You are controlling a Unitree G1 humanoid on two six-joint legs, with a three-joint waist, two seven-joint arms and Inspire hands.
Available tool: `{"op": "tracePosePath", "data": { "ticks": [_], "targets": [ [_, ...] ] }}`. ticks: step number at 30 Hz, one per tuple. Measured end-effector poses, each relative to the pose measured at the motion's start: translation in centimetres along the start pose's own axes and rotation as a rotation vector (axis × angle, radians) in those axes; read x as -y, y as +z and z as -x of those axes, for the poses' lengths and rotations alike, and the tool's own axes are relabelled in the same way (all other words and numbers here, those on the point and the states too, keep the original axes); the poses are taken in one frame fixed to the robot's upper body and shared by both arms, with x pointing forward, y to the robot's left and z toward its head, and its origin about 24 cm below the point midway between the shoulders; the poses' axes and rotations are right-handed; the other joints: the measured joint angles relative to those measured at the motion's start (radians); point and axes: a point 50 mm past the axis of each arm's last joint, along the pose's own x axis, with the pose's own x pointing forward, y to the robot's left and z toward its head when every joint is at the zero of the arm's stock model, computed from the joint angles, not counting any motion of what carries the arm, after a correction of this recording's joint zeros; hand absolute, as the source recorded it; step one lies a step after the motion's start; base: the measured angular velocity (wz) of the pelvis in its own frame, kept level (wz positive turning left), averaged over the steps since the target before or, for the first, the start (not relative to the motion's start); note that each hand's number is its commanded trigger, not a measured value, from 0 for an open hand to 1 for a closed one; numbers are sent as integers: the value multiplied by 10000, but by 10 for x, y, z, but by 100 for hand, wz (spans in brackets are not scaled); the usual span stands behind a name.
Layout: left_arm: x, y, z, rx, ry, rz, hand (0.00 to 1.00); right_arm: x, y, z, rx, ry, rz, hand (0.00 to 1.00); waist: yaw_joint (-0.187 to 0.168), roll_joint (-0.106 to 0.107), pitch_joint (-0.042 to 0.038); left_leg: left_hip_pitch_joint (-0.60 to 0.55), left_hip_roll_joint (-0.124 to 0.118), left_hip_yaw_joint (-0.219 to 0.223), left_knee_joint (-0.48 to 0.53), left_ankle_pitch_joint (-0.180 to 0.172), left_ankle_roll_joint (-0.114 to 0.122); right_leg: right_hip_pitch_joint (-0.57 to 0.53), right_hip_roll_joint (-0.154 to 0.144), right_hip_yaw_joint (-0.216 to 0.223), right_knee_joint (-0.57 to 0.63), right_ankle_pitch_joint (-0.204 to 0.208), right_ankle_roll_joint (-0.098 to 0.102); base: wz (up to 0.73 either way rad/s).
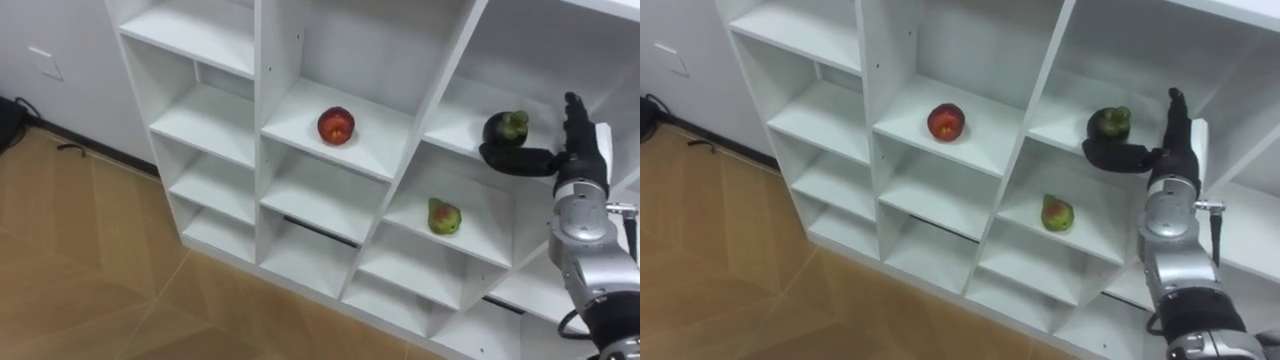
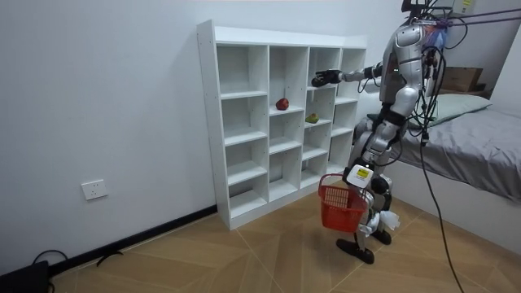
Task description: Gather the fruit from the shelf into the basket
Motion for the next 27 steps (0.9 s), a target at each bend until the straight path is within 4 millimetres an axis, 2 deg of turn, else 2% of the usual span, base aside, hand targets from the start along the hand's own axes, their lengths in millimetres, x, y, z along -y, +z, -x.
{"op": "tracePosePath", "data": {
  "ticks": [8, 12, 27],
  "targets": [
    [2, 4, -1, 100, -77, -105, 100, 0, 9, -4, 422, -23, 742, 100, 26, -38, 19, -29, 21, 8, -2, 0, -4, -64, 18, -1, -2, 2, -4, -1],
    [4, 7, -2, 160, -147, -275, 100, 8, 12, -8, 505, -146, 1135, 100, 212, -50, 13, -141, 25, 11, 13, 15, -15, -144, 23, -1, 11, 10, -16, 0],
    [3, 13, -3, 316, 187, -278, 100, 1, 17, -9, 699, 136, 1321, 100, 270, -125, 59, -200, 46, 26, -55, 22, -24, -232, 36, -12, -4, 10, -15, 0]
  ]
}}
